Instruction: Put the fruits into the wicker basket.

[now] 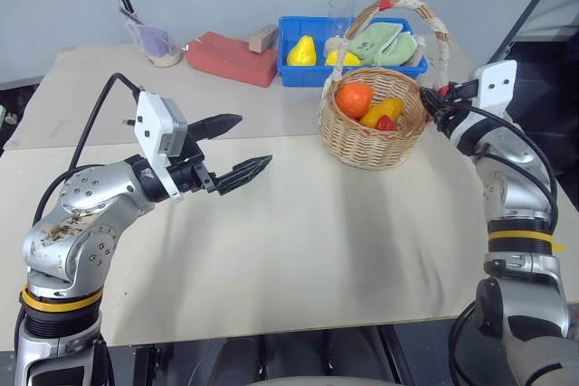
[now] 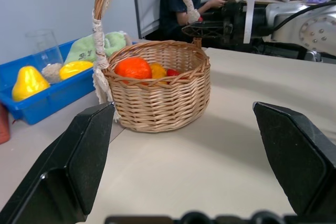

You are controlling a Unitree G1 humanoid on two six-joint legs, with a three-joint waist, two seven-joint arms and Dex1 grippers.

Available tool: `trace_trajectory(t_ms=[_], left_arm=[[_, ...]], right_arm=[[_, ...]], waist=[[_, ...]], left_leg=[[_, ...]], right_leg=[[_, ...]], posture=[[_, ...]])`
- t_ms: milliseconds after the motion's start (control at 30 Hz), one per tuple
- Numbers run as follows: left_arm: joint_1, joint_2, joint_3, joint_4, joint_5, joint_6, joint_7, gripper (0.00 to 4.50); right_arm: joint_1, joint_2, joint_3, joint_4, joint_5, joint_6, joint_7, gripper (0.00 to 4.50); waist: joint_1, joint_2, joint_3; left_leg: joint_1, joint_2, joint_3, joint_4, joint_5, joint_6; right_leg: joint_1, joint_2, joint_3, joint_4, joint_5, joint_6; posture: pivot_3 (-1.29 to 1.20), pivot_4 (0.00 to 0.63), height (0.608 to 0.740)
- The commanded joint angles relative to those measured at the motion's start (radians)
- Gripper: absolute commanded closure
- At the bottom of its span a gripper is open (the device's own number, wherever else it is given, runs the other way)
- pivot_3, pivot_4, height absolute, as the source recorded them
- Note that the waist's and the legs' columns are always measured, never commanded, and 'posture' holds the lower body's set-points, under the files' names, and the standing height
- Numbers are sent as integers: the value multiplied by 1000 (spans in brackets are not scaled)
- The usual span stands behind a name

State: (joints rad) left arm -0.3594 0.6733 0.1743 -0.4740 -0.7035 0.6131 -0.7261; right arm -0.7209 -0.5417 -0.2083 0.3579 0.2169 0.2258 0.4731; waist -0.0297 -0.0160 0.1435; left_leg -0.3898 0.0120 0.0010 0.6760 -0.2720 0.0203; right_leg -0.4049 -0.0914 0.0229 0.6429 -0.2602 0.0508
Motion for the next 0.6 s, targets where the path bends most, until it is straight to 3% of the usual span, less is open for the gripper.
trace_trajectory(t_ms=[33,100,200,400,600], left_arm=[[34,28,26,-8,48,-31,12,0],[77,60,55,5,83,-35,13,0],[146,114,106,20,121,-31,12,0],[422,267,260,37,243,-67,-77,0],[489,326,370,101,256,-76,-150,0]], right_arm=[[38,-57,-37,-129,43,72,39,667],[78,-94,-53,-197,65,113,66,17],[132,-153,-82,-274,102,166,108,17],[333,-336,-100,-454,216,263,366,17],[426,-425,-83,-499,231,271,499,17]], waist=[[7,0,0],[14,0,0],[17,0,0],[17,1,0],[24,1,1]], left_leg=[[0,0,0,0,0,0],[0,0,0,0,0,0],[0,0,0,0,0,1],[1,1,0,-2,-2,3],[2,2,1,-1,-2,3]], right_leg=[[0,0,0,0,0,0],[0,0,0,0,0,0],[0,0,0,0,0,0],[1,0,0,-2,0,0],[2,0,-1,-9,0,0]], posture=[[0,150,740],[0,150,740],[0,150,740],[0,150,740],[0,150,740]])
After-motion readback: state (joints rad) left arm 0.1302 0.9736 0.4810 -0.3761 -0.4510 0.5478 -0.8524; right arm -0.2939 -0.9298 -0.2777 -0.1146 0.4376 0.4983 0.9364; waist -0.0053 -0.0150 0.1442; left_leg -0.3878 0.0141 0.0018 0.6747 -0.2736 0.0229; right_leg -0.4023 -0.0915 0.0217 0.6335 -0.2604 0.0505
